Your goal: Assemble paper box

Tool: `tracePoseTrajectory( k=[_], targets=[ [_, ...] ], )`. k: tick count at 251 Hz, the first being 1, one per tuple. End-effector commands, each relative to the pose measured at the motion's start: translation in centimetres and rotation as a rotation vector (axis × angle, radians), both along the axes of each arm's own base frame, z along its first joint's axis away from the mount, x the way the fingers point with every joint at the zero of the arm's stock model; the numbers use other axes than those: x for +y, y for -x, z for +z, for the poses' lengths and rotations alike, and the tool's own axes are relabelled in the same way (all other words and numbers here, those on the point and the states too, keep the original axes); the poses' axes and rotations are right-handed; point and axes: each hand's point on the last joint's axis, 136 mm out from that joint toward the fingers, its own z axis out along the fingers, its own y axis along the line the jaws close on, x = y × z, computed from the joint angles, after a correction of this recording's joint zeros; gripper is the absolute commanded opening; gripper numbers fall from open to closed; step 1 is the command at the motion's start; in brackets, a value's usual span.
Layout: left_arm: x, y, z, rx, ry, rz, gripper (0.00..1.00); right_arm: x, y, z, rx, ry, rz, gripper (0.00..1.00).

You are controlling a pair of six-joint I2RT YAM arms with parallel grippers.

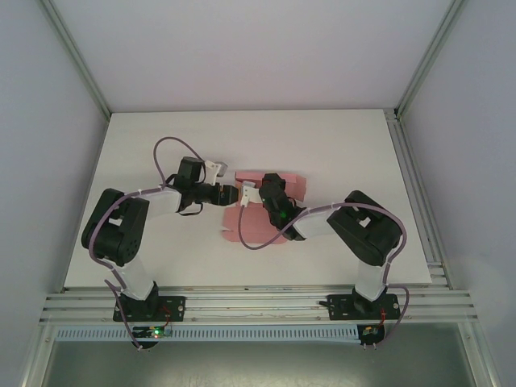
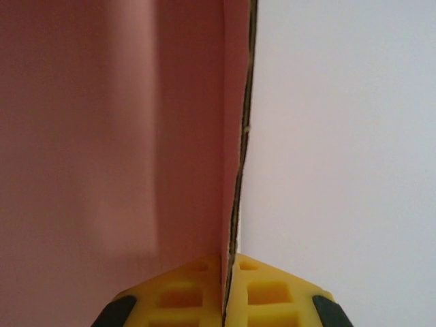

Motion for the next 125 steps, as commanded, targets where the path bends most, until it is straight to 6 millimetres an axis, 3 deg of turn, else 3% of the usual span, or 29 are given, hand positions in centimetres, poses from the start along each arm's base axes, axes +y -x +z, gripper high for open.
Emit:
tracePoseTrajectory(
  k=[1, 46, 88, 125],
  targets=[
    [-0.1, -1.0, -0.2, -0.072, -0.025, 0.035, 0.63, -0.3, 1.8, -2.7, 0.101, 0.054, 0.038, 0.0],
    [-0.1, -3.3, 0.6, -0.12, -0.016, 0.101, 0.58, 0.2, 2.8, -2.7, 0.104, 0.069, 0.064, 0.0],
    [0.8, -2.9, -0.2, -0.169, -0.053, 0.143, 0.56, 0.8, 4.2, -2.8, 0.111, 0.063, 0.076, 0.0],
    [0.4, -3.0, -0.5, -0.217, -0.061, 0.175, 0.42, 1.4, 5.3, -3.4, 0.135, 0.07, 0.08, 0.0]
  ],
)
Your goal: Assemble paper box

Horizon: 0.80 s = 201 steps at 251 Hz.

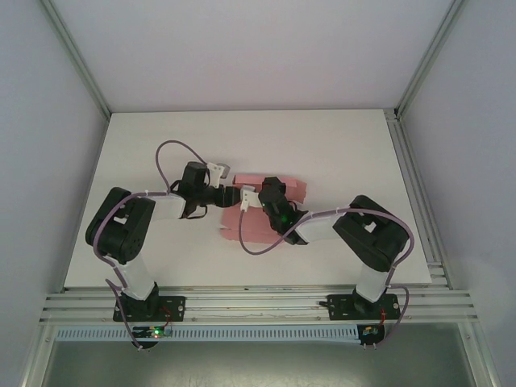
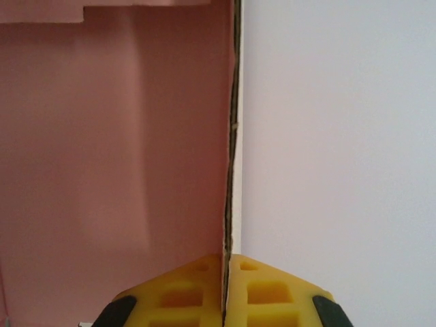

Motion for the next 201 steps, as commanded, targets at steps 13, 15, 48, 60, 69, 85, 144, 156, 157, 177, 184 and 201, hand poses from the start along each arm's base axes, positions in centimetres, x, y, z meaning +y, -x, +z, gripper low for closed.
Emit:
tracePoseTrajectory(
  k=[13, 15, 48, 60, 69, 85, 144, 156, 157, 177, 184, 201],
  targets=[
    [0.7, -2.2, 0.7, -0.13, -0.052, 0.14, 0.33, 1.0, 3.1, -3.6, 0.122, 0.066, 0.065, 0.0],
    [0.8, -2.2, 0.7, -0.133, -0.057, 0.147, 0.32, 1.0, 3.2, -3.6, 0.122, 0.065, 0.065, 0.0],
    [2.9, -3.5, -0.1, -0.183, -0.233, 0.316, 0.25, 1.2, 3.7, -3.5, 0.141, 0.044, 0.055, 0.0],
    [4.1, -4.0, -0.5, -0.175, -0.294, 0.392, 0.24, 1.2, 3.9, -3.4, 0.148, 0.035, 0.054, 0.0],
    [4.7, -4.3, -0.9, -0.163, -0.324, 0.432, 0.2, 1.3, 4.0, -3.2, 0.151, 0.027, 0.054, 0.0],
    [5.7, -4.7, -1.6, -0.14, -0.368, 0.505, 0.24, 1.3, 4.2, -3.0, 0.16, 0.014, 0.056, 0.0],
    [8.5, -4.5, -3.7, -0.09, -0.542, 0.675, 0.18, 1.2, 4.7, -2.5, 0.186, -0.01, 0.052, 0.0],
    [9.0, -4.3, -4.0, -0.073, -0.558, 0.705, 0.19, 1.2, 4.8, -2.4, 0.195, -0.019, 0.05, 0.0],
    [9.0, -4.3, -4.0, -0.072, -0.559, 0.708, 0.19, 1.2, 4.8, -2.4, 0.197, -0.019, 0.051, 0.0],
    [9.9, -4.1, -4.5, -0.06, -0.578, 0.75, 0.18, 1.1, 4.9, -2.4, 0.206, -0.024, 0.047, 0.0],
    [9.9, -4.0, -4.7, -0.053, -0.584, 0.749, 0.17, 1.1, 5.0, -2.3, 0.209, -0.025, 0.046, 0.0],
    [9.5, -4.1, -5.1, -0.041, -0.595, 0.725, 0.11, 1.0, 5.0, -2.3, 0.218, -0.029, 0.041, 0.0]
  ],
)
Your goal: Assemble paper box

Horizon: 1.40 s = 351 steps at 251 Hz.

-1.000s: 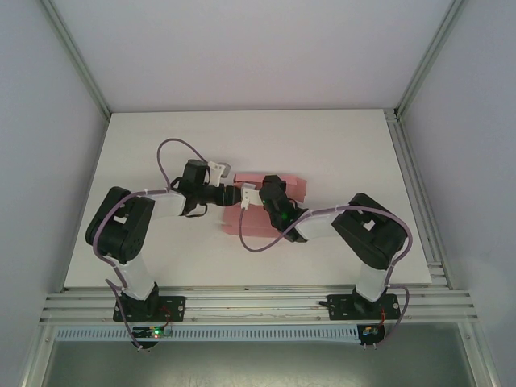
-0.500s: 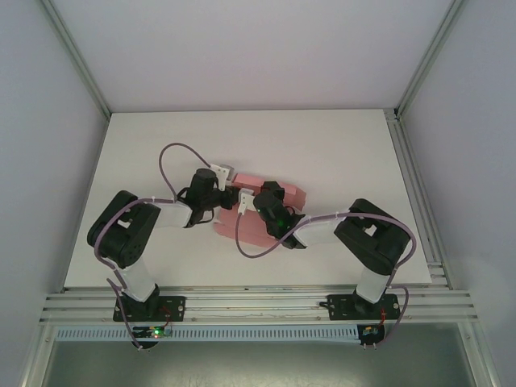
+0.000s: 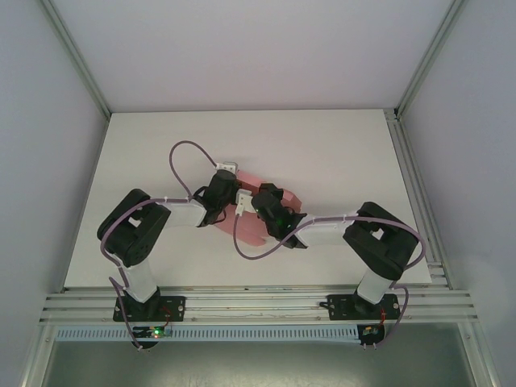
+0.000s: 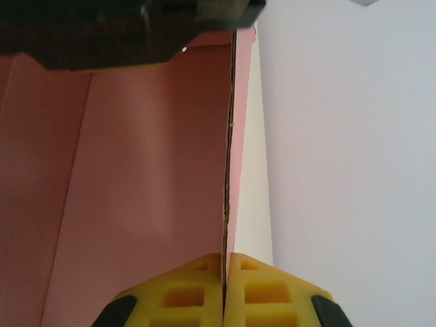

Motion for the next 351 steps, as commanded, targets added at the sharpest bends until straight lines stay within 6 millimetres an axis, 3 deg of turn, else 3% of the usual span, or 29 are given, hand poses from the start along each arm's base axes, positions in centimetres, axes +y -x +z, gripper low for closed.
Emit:
tracePoseTrajectory(
  k=[1, 11, 85, 150, 180, 191, 207, 217, 231, 243, 267, 299, 325, 351],
  targets=[
    [8.5, -0.2, -4.2, 0.094, -0.221, 0.32, 0.1, -0.4, 2.8, -2.8, 0.126, 0.081, 0.051, 0.0],
    [8.9, -0.2, -4.2, 0.102, -0.237, 0.347, 0.0, -0.4, 2.8, -2.8, 0.132, 0.082, 0.052, 0.0],
    [12.0, 0.6, -4.3, 0.153, -0.321, 0.552, 0.0, -0.9, 2.9, -2.5, 0.166, 0.073, 0.021, 0.0],
    [11.6, 0.3, -5.3, 0.223, -0.356, 0.549, 0.0, -1.1, 2.5, -2.6, 0.187, 0.063, 0.001, 0.0],
    [8.6, -0.5, -6.1, 0.202, -0.27, 0.363, 0.0, -1.3, 1.4, -1.9, 0.174, -0.007, -0.043, 0.0],
    [7.5, -0.6, -6.0, 0.185, -0.226, 0.306, 0.0, -1.3, 0.8, -1.1, 0.16, -0.052, -0.066, 0.02],
    [6.7, -0.7, -5.6, 0.161, -0.198, 0.26, 0.0, -1.3, -0.1, 0.7, 0.137, -0.126, -0.095, 0.26],
    [6.3, -0.8, -5.3, 0.141, -0.193, 0.223, 0.0, -1.4, -0.5, 1.9, 0.124, -0.17, -0.106, 0.3],
    [6.2, -0.9, -4.5, 0.113, -0.187, 0.205, 0.0, -1.5, -0.6, 3.6, 0.111, -0.229, -0.106, 0.46],
    [5.8, -1.1, -3.7, 0.081, -0.177, 0.178, 0.0, -1.4, -0.5, 5.4, 0.094, -0.285, -0.096, 0.51],
    [5.0, -1.5, -1.8, 0.031, -0.156, 0.128, 0.0, -0.1, 1.8, 8.7, 0.134, -0.408, 0.012, 0.97],
    [4.0, -2.1, 1.4, -0.048, -0.106, 0.088, 0.0, -0.3, 4.2, 14.1, 0.129, -0.626, 0.106, 0.98],
    [3.1, -1.7, 4.2, -0.124, -0.03, 0.035, 0.0, -3.1, 4.1, 18.5, 0.052, -0.781, 0.043, 0.98],
    [2.0, -0.6, 7.1, -0.213, 0.064, -0.04, 0.0, -6.4, 3.1, 20.3, 0.067, -0.879, -0.072, 0.98]
  ],
)
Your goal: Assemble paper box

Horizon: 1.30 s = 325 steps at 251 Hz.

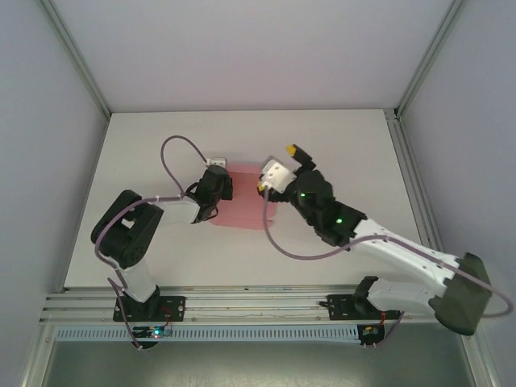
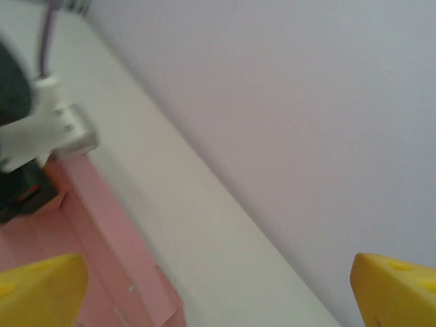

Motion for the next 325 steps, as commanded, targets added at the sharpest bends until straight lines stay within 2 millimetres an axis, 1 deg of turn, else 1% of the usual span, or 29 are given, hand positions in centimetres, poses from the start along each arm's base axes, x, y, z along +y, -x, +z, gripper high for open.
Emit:
tracePoseTrajectory(
  k=[1, 19, 30, 42, 66, 85, 105, 128, 158, 174, 191, 220, 235, 260, 299, 314, 325],
  targets=[
    [-1.5, 0.0, 5.4, -0.173, 0.11, -0.098, 0.0, -2.7, -0.9, 1.0, 0.105, -0.145, -0.083, 0.98],
    [-2.0, 0.8, 7.1, -0.229, 0.156, -0.14, 0.0, -3.9, -1.4, 1.2, 0.18, -0.195, -0.112, 0.98],
    [-2.1, 1.3, 7.8, -0.255, 0.175, -0.157, 0.0, -4.1, -1.7, 1.0, 0.228, -0.215, -0.11, 0.98],
    [-2.2, 1.7, 8.4, -0.272, 0.188, -0.174, 0.0, -4.2, -1.9, 0.4, 0.278, -0.224, -0.113, 0.98],
    [-2.1, 2.1, 9.4, -0.278, 0.2, -0.18, 0.0, -3.8, -2.2, -1.5, 0.343, -0.181, -0.099, 0.98],
    [-2.3, 2.5, 10.2, -0.289, 0.215, -0.198, 0.0, -3.1, -2.5, -2.7, 0.374, -0.164, -0.088, 0.98],
    [-2.9, 3.0, 11.0, -0.303, 0.249, -0.234, 0.0, -2.7, -3.2, -3.6, 0.385, -0.162, -0.097, 0.98],
    [-3.2, 3.4, 11.5, -0.302, 0.275, -0.252, 0.0, -2.1, -4.0, -4.7, 0.41, -0.143, -0.097, 0.98],
    [-3.4, 3.5, 12.0, -0.305, 0.301, -0.26, 0.0, -0.3, -4.1, -5.8, 0.447, -0.151, -0.028, 0.98],
    [-3.8, 3.5, 12.1, -0.298, 0.324, -0.272, 0.0, 0.4, -4.5, -5.6, 0.429, -0.197, -0.017, 0.98],
    [-4.3, 3.6, 12.0, -0.289, 0.344, -0.296, 0.0, 0.6, -5.2, -4.6, 0.379, -0.285, -0.032, 0.98],
    [-4.5, 3.3, 12.0, -0.271, 0.374, -0.278, 0.0, -0.7, -6.4, -2.6, 0.265, -0.49, -0.109, 0.98],
    [-4.4, 3.1, 11.9, -0.261, 0.391, -0.255, 0.0, -2.1, -6.6, -2.1, 0.214, -0.56, -0.178, 0.98],
    [-3.9, 2.5, 11.6, -0.235, 0.413, -0.204, 0.0, -3.7, -5.8, -1.5, 0.176, -0.593, -0.21, 0.98],
    [-2.8, 1.4, 11.4, -0.223, 0.477, -0.138, 0.0, -3.6, -2.3, -0.9, 0.249, -0.553, -0.102, 0.98],
    [-2.3, 0.8, 11.6, -0.219, 0.516, -0.124, 0.0, -4.1, -1.0, -1.0, 0.28, -0.551, -0.085, 0.98],
    [-1.8, 0.2, 11.6, -0.208, 0.549, -0.106, 0.0, -4.8, -0.2, -0.9, 0.282, -0.569, -0.091, 0.98]
  ],
)
